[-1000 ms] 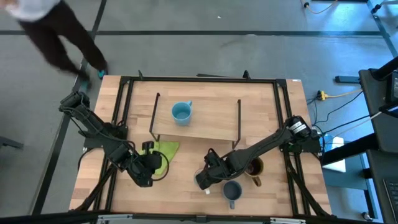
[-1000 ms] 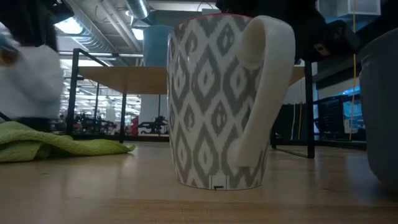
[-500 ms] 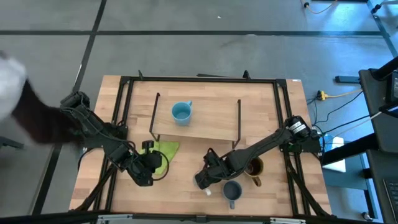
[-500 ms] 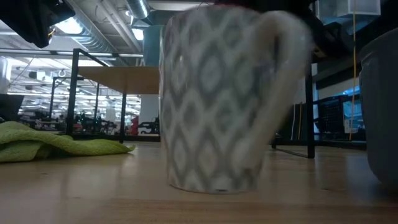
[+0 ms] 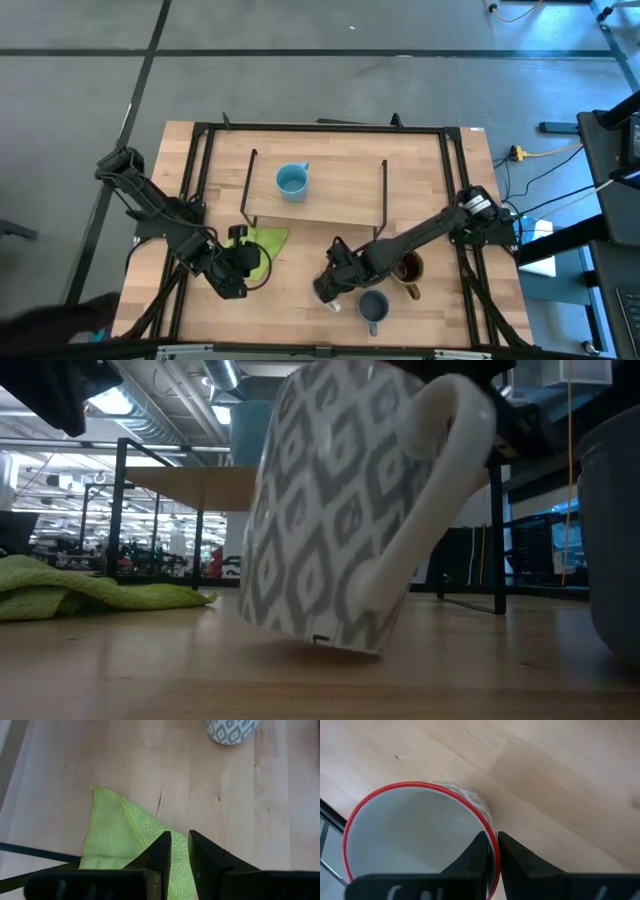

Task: Stack small to large cups/mugs on shelf
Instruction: Put the gray patterned mug on the shelf

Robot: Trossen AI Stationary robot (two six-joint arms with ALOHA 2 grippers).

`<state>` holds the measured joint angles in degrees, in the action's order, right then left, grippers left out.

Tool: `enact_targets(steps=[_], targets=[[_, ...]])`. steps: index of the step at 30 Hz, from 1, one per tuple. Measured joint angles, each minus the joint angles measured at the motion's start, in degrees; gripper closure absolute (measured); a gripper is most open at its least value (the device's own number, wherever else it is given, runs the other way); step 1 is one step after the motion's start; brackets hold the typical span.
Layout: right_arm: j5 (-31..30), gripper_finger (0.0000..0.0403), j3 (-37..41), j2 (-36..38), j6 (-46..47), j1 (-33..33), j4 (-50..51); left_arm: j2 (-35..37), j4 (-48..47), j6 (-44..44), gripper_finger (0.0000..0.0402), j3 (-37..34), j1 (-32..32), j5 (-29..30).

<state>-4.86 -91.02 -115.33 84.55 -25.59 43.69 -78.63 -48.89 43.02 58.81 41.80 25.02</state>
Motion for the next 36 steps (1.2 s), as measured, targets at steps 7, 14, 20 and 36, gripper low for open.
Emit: enact_targets(steps=[7, 14, 20, 36], targets=[[-0.36, 0.0379, -1.7, 0.0, -3.1, 1.28, 0.06, 0.0, -0.14, -0.06, 0.0342, 0.0, 0.0, 0.08], [-0.85, 0.037, -7.94, 0.0, -7.16, 2.56, 12.63, 0.0, -0.19, -0.04, 0.0342, 0.0, -0.02, 0.15], [-7.13, 0.0379, -17.27, 0.02, -10.32, 3.11, 23.22, 0.0, -0.19, -0.01, 0.0342, 0.0, -0.02, 0.98], [-16.12, 0.0373, -38.69, 0.15, -18.45, 9.61, 44.44, 0.0, 0.0, 0.4, 0.0342, 0.0, -0.02, 1.58]])
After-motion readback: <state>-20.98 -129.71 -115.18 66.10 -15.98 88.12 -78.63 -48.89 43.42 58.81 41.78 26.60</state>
